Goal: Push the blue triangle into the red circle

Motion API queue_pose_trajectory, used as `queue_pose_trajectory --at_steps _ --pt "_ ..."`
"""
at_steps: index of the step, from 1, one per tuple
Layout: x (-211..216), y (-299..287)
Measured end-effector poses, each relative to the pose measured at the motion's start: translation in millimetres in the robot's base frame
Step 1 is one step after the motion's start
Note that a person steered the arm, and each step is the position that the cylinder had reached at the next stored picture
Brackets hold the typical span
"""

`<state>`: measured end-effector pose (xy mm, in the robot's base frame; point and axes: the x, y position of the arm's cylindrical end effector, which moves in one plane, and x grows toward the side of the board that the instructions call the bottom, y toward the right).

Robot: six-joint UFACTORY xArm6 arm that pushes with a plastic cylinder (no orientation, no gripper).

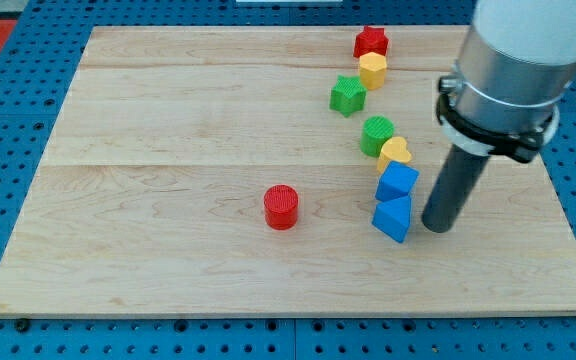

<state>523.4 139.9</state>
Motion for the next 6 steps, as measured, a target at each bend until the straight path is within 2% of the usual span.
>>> queue_pose_trajectory --at_steps 2,4,5,6 --pt "-18 -97" --pt "-36 40" --pt "-67 68" --pt "-82 41"
